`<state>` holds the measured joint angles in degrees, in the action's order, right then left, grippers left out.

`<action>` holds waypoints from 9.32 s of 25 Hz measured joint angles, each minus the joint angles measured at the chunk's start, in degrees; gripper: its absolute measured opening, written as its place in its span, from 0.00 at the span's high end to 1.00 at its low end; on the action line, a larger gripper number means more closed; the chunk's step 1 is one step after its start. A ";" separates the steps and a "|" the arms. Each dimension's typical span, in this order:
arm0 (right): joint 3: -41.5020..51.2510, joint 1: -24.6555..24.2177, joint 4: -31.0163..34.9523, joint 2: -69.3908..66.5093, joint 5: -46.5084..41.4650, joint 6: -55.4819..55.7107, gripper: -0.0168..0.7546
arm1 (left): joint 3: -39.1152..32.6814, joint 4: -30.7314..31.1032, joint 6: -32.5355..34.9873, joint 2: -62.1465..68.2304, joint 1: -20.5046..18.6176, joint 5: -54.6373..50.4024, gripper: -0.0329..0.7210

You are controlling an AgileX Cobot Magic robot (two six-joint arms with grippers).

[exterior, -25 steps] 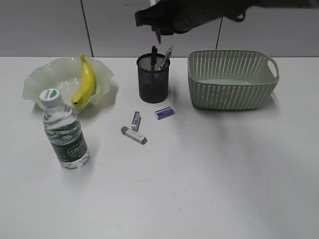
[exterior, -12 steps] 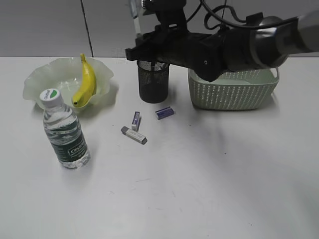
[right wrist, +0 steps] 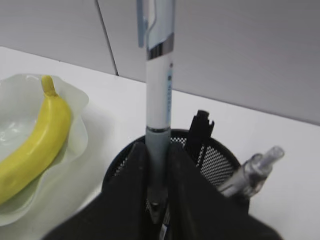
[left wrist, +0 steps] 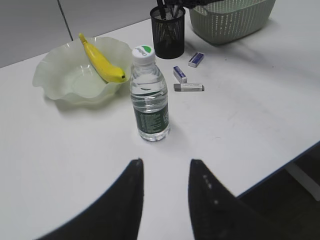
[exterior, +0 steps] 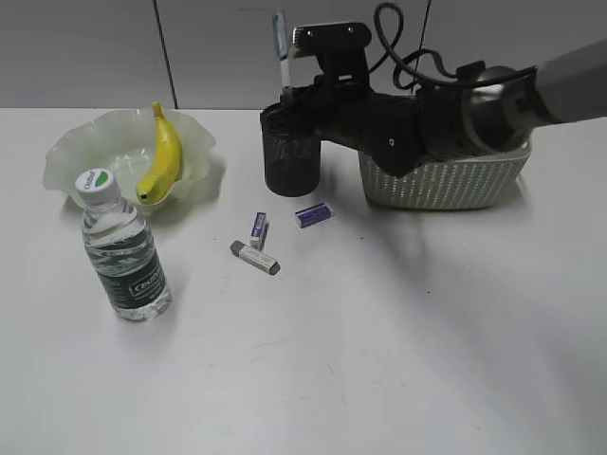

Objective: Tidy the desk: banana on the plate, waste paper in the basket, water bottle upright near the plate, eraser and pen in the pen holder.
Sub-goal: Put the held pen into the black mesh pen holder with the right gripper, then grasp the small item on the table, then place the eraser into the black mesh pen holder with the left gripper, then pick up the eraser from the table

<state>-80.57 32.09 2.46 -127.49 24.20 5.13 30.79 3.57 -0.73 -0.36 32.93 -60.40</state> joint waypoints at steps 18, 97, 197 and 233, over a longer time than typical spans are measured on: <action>0.07 0.00 -0.08 10.05 -21.68 -0.07 0.45 | 0.00 0.00 0.00 0.00 0.00 0.00 0.65; 51.41 -0.07 -7.74 118.54 -83.01 -5.13 0.54 | 66.63 -6.88 -32.69 118.29 7.97 -4.03 0.49; 51.41 -0.07 -7.52 118.54 -83.18 -5.43 0.54 | 69.64 -1.66 -20.96 126.02 -1.80 45.49 0.85; 51.41 -0.07 -7.52 118.54 -83.18 -5.48 0.54 | 69.64 7.91 -20.16 92.31 -1.64 7.51 0.42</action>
<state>-29.15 32.02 -5.06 -8.94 -58.99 -0.35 100.43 11.48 -20.89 91.94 31.29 -52.89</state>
